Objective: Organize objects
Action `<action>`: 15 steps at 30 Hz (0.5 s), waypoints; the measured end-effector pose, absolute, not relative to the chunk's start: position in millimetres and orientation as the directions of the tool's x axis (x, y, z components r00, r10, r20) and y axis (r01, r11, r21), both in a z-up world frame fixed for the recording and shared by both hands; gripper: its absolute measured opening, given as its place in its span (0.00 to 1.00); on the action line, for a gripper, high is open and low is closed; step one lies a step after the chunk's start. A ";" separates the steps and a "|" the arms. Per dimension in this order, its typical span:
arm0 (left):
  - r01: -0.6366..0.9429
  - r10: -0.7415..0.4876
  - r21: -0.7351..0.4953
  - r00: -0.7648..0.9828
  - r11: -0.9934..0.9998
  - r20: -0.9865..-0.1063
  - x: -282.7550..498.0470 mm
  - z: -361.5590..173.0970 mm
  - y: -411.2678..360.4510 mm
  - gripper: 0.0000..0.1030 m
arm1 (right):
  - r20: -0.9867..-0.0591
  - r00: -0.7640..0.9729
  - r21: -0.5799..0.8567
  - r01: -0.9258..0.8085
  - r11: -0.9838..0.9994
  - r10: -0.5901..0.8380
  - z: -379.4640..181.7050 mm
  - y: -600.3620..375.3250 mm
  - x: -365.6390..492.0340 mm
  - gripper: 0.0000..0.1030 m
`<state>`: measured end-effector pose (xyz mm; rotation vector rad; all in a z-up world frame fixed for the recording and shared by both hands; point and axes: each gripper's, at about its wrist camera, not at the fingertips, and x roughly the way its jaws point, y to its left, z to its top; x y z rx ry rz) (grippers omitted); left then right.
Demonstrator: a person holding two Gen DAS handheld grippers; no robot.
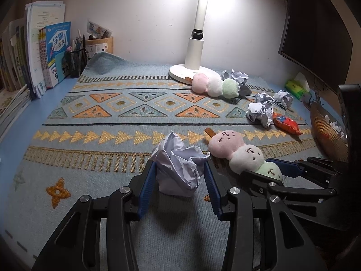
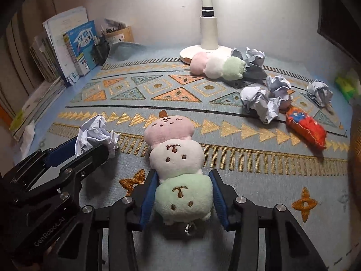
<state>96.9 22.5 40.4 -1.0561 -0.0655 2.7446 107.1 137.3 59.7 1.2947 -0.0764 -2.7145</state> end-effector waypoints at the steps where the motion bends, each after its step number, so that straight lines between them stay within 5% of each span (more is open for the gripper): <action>1: -0.161 0.183 -0.094 -0.734 -0.983 -0.655 99.1 44.1 25.8 0.40 | -0.757 -0.640 0.107 0.082 -0.991 -0.135 66.4 143.9 112.0 0.44; 9: -0.262 0.241 -0.042 -0.803 -0.964 -0.545 127.2 95.4 93.0 0.40 | -0.661 -0.746 0.201 -0.082 -0.976 -0.074 125.4 239.5 157.6 0.44; 15: -0.399 0.395 -0.116 -0.744 -0.910 -0.539 123.6 116.4 152.3 0.40 | -0.601 -0.799 0.290 -0.200 -0.936 -0.016 156.6 323.5 194.5 0.44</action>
